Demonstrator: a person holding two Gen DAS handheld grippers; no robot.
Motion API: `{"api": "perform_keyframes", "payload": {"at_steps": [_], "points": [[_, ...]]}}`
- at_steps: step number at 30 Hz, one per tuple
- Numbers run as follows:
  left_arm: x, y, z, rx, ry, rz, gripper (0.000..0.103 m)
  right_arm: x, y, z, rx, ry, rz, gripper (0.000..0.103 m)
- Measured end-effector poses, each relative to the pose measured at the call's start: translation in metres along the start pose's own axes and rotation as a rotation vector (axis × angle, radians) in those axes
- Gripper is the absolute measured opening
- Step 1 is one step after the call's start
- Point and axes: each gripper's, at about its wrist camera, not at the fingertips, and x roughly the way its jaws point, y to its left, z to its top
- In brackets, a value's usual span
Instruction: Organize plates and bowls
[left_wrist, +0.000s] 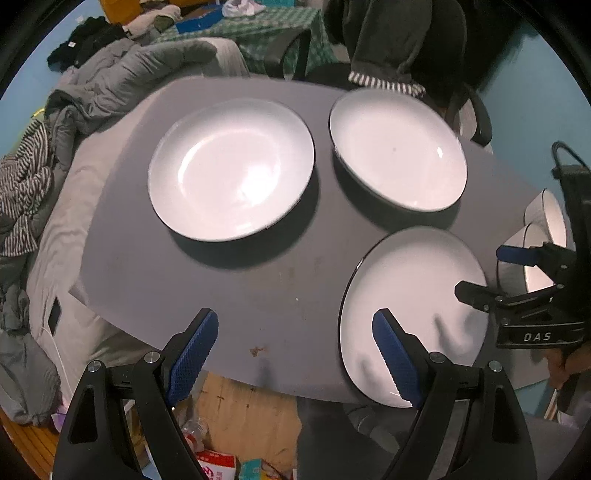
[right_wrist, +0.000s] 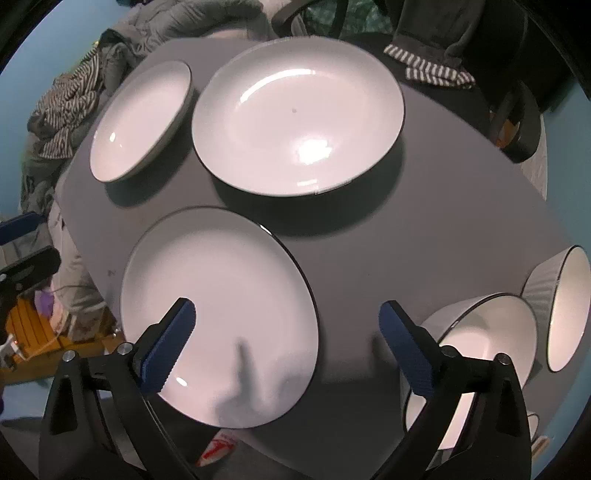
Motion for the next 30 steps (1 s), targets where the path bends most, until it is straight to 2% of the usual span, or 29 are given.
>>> {"api": "perform_keyframes", "payload": {"at_steps": [4, 12, 15, 18, 20, 22, 23, 26, 30], "points": [[0.017, -0.002, -0.005, 0.000, 0.032, -0.014, 0.087, 0.008, 0.000, -0.003, 0.016, 0.027, 0.027, 0.096], [0.032, -0.006, -0.006, -0.019, 0.071, -0.073, 0.087, 0.015, 0.004, -0.008, -0.003, 0.062, 0.039, 0.082], [0.036, -0.005, -0.006, -0.027, 0.084, -0.086, 0.087, 0.014, 0.004, -0.007, -0.007, 0.061, 0.035, 0.080], [0.042, -0.004, -0.004, -0.044, 0.108, -0.108, 0.084, 0.014, 0.004, -0.008, -0.021, 0.058, 0.024, 0.072], [0.047, -0.003, -0.008, -0.053, 0.112, -0.124, 0.084, 0.016, 0.002, -0.009, -0.019, 0.075, 0.049, 0.063], [0.048, -0.001, -0.009, -0.056, 0.116, -0.128, 0.081, 0.023, -0.002, -0.009, -0.026, 0.100, 0.035, 0.057], [0.049, -0.001, -0.010, -0.056, 0.121, -0.129, 0.078, 0.026, -0.002, -0.009, -0.037, 0.111, 0.024, 0.050], [0.054, -0.002, -0.010, -0.064, 0.141, -0.129, 0.068, 0.032, -0.005, -0.012, -0.042, 0.131, 0.012, 0.044], [0.056, 0.003, -0.009, -0.097, 0.171, -0.157, 0.054, 0.032, -0.016, -0.015, -0.019, 0.125, 0.037, 0.037]]}}
